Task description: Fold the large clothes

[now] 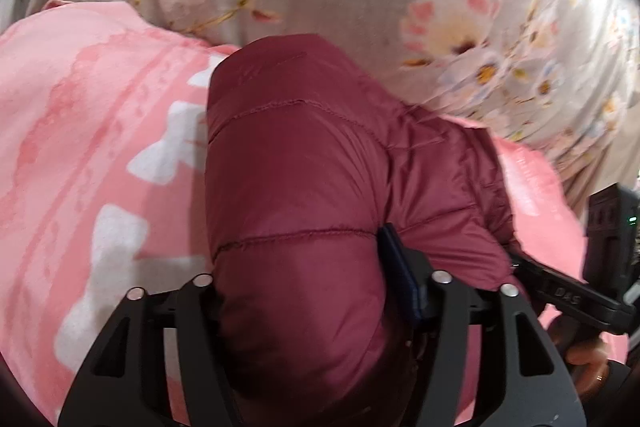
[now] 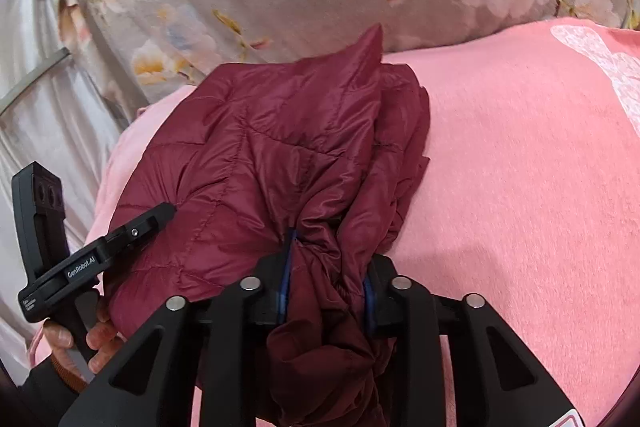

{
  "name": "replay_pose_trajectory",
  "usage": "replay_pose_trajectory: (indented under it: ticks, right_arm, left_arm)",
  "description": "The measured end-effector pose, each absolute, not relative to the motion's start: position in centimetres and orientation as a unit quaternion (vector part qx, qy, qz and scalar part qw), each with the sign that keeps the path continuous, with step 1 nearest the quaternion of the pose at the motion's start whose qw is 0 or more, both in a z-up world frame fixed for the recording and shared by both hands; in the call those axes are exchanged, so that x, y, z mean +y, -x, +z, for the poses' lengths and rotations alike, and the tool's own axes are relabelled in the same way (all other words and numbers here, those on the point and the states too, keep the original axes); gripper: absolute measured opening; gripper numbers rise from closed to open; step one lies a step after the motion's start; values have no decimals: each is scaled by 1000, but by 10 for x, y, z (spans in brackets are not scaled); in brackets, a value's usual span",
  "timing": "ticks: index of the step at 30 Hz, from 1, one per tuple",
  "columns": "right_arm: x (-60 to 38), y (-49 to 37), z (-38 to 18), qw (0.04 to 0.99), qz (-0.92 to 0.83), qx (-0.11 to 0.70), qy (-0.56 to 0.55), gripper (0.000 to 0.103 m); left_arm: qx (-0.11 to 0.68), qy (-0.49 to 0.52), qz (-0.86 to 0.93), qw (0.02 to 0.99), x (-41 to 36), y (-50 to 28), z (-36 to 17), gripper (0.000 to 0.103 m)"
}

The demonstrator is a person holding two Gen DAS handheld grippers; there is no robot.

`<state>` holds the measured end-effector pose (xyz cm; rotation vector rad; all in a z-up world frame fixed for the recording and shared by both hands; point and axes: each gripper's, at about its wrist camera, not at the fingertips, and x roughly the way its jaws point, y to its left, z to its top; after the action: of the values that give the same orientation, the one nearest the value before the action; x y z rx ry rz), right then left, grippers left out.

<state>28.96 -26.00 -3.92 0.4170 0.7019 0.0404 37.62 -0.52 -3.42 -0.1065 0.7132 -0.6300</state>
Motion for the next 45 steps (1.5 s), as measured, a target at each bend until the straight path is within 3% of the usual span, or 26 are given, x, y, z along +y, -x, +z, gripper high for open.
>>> replay_pose_trajectory:
  ticks: [4,10,13,14,17,25,40,45]
  right_arm:
    - [-264,-281,-28,909,-6,365,-204,47]
    - [-264,-241,19,922,-42,350,-162,52]
    - [-244,-238,37,928,-37,353,-113,33]
    - [-237,-240,41,928,-34,358,-96,22]
    - [-216,-250,36,922,-40,382,-45,16]
    - [-222,-258,-19,889,-61,448,-70,14]
    - [-226,-250,-43,904,-58,416,-80,14]
    - [-230,-241,-36,906,-54,408,-101,18]
  left_arm:
    - [368,35,-214,904,-4,-369,-27,93]
    - [374,-61,-123,917,-9,-338,2,93]
    - [376,-91,-95,917,-16,-324,18,93]
    - [376,-94,-92,917,-18,-321,22,93]
    - [375,-121,-73,916,-29,-311,27,93]
    - [425,-116,-59,896,-42,-315,-9,93]
    - [430,-67,-49,899,-40,-318,-40,98]
    - [429,-17,-59,901,-29,-310,-38,98]
